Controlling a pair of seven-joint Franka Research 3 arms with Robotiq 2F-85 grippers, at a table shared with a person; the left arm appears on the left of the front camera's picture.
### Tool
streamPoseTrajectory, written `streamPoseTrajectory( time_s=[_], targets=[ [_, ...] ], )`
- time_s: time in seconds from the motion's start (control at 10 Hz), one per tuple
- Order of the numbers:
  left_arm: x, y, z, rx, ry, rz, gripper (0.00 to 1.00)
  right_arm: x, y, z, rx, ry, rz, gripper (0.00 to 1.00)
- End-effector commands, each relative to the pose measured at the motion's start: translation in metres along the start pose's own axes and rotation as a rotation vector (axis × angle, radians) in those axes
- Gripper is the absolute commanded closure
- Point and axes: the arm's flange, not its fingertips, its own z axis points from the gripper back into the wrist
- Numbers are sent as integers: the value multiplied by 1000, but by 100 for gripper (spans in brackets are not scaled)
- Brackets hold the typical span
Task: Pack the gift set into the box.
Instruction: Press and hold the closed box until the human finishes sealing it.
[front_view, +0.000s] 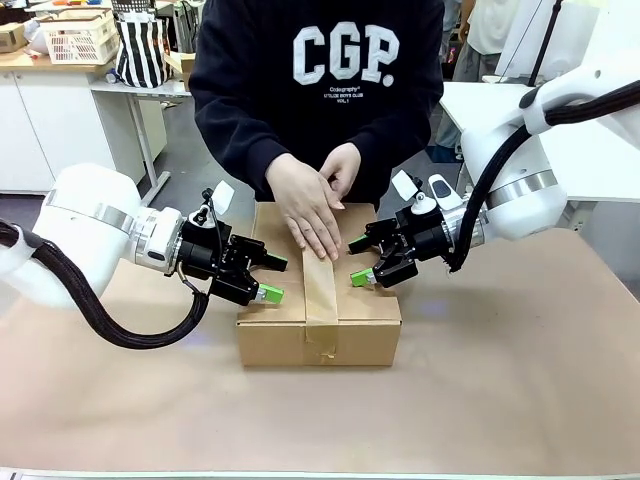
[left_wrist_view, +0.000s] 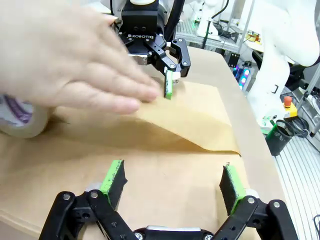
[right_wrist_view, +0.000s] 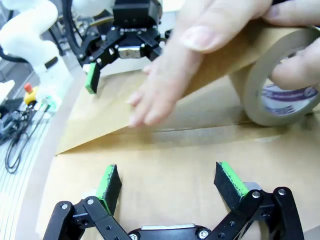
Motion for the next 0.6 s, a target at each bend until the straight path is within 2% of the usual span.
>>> streamPoseTrajectory(
  time_s=[0.0, 0.5],
  targets=[
    [-3, 0, -1, 1, 3, 5, 0, -4, 2, -1, -3, 6, -4, 0],
    [-3, 0, -1, 1, 3, 5, 0, -4, 2, -1, -3, 6, -4, 0]
  ],
)
